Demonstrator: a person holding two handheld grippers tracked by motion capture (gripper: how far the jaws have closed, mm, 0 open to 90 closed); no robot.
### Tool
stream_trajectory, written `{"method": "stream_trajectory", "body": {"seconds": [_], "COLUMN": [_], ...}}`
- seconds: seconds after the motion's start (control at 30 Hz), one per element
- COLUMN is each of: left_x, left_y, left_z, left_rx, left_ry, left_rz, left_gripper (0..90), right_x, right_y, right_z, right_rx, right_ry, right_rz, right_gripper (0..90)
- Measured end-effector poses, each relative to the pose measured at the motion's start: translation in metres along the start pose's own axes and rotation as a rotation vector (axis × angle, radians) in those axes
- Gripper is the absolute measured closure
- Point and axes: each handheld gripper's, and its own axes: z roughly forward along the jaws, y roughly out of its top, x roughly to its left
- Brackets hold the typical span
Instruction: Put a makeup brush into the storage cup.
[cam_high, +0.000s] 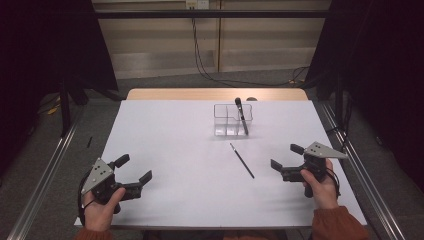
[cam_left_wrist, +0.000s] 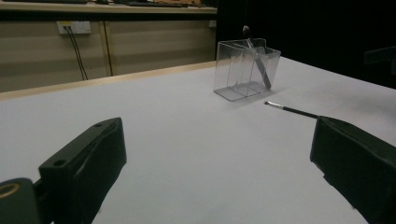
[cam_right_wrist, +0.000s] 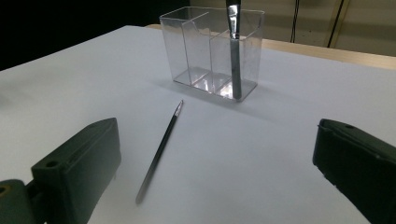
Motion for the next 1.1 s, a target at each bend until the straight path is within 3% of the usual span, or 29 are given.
{"method": "stream_trajectory", "body": {"seconds": [0.13,0.4,0.6,1.1], "left_x": [0.002,0.001,-0.001,0.001], "left_y": [0.000,0.000,0.000,-0.001], "left_z": [-0.003,-0.003,-0.003,0.001], "left_rx": [-0.009,-0.001,0.003,0.004], "left_ry": [0.008,0.010,0.010,-0.001], "left_rz": [-0.013,-0.004,0.003,-0.009], "left_gripper": [3.5,3.5,3.5,3.5], "right_x": [0.000,0.004,0.004,0.006], "right_y": [-0.003,-0.009,-0.017,-0.016], "right_z": [-0.004,-0.018,-0.031,-0.027], "right_rx": [0.002,0.011,0.006,0.015], "right_ry": [-0.012,-0.007,-0.012,0.002], "right_rz": [0.004,-0.034,-0.016,-0.019], "right_gripper": [0.9,1.4,1.4,1.0]}}
